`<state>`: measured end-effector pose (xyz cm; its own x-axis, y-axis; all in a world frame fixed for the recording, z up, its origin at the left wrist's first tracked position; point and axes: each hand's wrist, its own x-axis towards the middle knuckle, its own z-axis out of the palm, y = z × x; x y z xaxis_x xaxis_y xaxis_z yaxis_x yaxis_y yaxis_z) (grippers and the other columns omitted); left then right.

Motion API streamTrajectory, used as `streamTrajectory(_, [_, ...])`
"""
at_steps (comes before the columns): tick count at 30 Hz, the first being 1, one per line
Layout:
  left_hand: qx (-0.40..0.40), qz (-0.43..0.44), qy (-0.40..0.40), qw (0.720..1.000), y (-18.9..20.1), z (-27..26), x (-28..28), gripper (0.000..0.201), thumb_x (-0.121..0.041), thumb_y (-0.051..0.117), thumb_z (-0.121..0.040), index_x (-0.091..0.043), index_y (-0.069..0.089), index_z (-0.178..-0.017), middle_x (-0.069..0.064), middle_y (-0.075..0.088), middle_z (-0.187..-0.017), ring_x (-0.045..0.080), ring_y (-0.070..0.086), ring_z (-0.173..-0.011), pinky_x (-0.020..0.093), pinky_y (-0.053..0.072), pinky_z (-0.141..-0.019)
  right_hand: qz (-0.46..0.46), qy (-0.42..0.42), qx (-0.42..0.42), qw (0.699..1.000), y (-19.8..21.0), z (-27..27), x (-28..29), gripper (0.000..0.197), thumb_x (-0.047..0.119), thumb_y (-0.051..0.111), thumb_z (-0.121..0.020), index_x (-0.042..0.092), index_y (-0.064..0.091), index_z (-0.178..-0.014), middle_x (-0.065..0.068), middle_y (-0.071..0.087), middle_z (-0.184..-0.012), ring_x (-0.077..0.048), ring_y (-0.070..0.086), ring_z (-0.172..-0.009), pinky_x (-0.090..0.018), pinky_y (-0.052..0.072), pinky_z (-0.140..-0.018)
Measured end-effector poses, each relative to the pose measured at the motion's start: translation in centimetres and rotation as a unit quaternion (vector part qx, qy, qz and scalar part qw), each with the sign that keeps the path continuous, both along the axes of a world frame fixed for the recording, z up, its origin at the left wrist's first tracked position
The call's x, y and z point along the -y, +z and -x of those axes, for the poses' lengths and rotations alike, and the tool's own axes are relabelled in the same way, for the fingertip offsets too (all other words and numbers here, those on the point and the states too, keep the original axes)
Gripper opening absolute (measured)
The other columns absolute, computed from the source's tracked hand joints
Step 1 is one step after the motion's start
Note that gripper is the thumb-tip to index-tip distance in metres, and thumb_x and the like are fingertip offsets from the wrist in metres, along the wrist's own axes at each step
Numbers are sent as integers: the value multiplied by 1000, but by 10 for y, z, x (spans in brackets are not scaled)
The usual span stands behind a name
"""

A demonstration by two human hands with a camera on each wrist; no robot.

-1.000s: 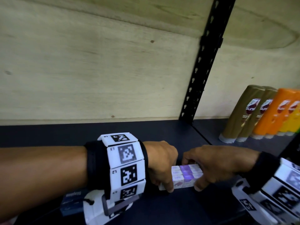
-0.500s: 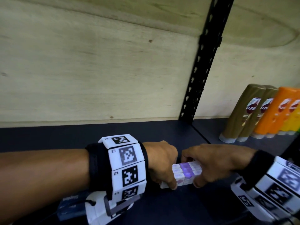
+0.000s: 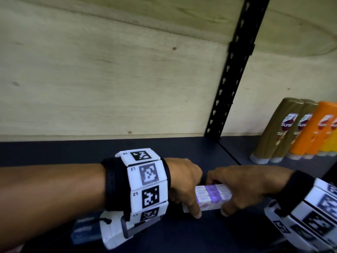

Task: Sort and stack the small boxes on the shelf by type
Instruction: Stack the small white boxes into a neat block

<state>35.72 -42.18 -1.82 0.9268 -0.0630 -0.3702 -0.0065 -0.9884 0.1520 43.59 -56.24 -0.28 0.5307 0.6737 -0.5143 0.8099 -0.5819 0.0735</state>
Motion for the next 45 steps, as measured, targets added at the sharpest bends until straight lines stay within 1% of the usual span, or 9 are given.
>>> streamTrajectory(7, [-30, -31, 64, 997, 50, 41, -52, 74, -60, 76, -71, -28, 49, -132, -5, 65, -119, 16, 63, -106, 35, 52, -94, -28, 33, 13, 999, 23, 15, -18, 75, 61, 78, -68, 50, 40, -131, 21, 52, -124, -5, 55, -110, -30, 46, -98])
streamTrajectory(12, [-92, -75, 119, 986, 65, 90, -90, 91, -68, 73, -68, -34, 36, -144, -15, 47, -139, 11, 46, -125, 30, 38, -104, -61, 76, -7, 995, 25, 42, -50, 89, 66, 76, -68, 46, 30, -142, 19, 50, -134, -5, 53, -120, -30, 44, -103])
streamTrajectory(16, [-133, -62, 145, 978, 56, 117, -102, 106, -68, 78, -60, -40, 25, -147, -29, 49, -96, 6, 46, -104, 27, 38, -97, -62, 112, -42, 991, 20, 65, -73, 103, 69, 77, -64, 43, 21, -148, 18, 48, -137, -6, 53, -120, -28, 45, -100])
streamTrajectory(20, [-142, -95, 119, 978, 38, 132, -107, 116, -67, 82, -54, -36, 23, -148, -17, 41, -141, 8, 46, -120, 32, 37, -107, -50, 157, -26, 986, 8, 83, -92, 108, 67, 79, -63, 33, 23, -150, 13, 46, -133, -9, 52, -110, -29, 45, -98])
streamTrajectory(22, [-136, -110, 122, 977, 30, 132, -107, 120, -66, 83, -54, -32, 20, -150, -13, 38, -145, 13, 41, -131, 35, 36, -110, -42, 165, -21, 985, 0, 85, -100, 109, 68, 80, -60, 32, 27, -147, 11, 47, -130, -12, 54, -110, -36, 47, -100])
streamTrajectory(30, [-95, -59, 143, 983, 13, 125, -106, 87, -51, 89, -54, -34, 47, -129, -15, 57, -115, 10, 57, -104, 33, 50, -94, -65, 179, -16, 982, -14, 88, -109, 89, 61, 84, -58, 26, 45, -130, 8, 50, -115, -16, 57, -103, -39, 52, -92])
streamTrajectory(38, [-90, -43, 150, 984, 15, 128, -105, 75, -50, 88, -58, -34, 52, -122, -16, 61, -109, 7, 59, -98, 31, 51, -92, -71, 177, -13, 982, -12, 92, -110, 79, 59, 86, -57, 28, 50, -120, 9, 52, -109, -15, 57, -97, -38, 54, -88])
streamTrajectory(42, [-105, -21, 158, 982, 21, 131, -104, 83, -49, 89, -58, -38, 46, -128, -18, 58, -115, 7, 56, -103, 31, 49, -96, -61, 173, -23, 983, -7, 95, -108, 97, 59, 84, -61, 32, 36, -140, 13, 46, -120, -13, 53, -110, -37, 50, -96])
streamTrajectory(45, [-125, -22, 164, 978, 35, 139, -110, 91, -45, 89, -61, -37, 40, -137, -20, 58, -106, 2, 55, -98, 27, 46, -95, -17, 173, -12, 985, 1, 97, -112, 122, 70, 79, -58, 36, 11, -153, 11, 34, -147, -16, 43, -132, -42, 41, -108])
